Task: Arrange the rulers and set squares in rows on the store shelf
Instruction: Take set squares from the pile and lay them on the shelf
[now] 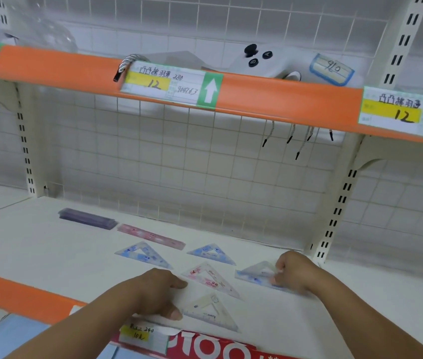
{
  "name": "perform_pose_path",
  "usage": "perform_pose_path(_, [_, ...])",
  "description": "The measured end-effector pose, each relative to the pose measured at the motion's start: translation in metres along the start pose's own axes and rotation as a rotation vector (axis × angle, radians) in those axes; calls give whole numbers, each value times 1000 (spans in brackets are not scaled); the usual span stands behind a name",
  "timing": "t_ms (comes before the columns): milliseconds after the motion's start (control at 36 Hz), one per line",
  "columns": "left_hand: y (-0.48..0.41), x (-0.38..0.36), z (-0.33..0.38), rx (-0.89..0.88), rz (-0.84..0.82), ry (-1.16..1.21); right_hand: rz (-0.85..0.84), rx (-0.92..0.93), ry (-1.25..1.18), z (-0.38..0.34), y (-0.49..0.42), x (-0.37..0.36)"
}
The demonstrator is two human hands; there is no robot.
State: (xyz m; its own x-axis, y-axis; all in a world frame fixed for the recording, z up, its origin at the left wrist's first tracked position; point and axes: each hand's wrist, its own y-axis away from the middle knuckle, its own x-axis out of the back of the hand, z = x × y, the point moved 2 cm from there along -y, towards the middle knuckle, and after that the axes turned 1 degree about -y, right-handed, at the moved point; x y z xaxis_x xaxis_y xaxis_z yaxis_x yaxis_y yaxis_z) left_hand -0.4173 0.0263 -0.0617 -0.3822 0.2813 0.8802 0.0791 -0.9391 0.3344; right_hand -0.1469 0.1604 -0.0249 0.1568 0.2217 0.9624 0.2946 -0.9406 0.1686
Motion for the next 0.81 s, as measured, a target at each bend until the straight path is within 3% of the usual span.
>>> perform_pose_path(389, [-4,-2,-4,24,-4,21,20,-2,-59,2,-32,3])
perform_pose_path(806, [-8,-2,-7,48,-7,42,-15,-41,84,14,-56,-7])
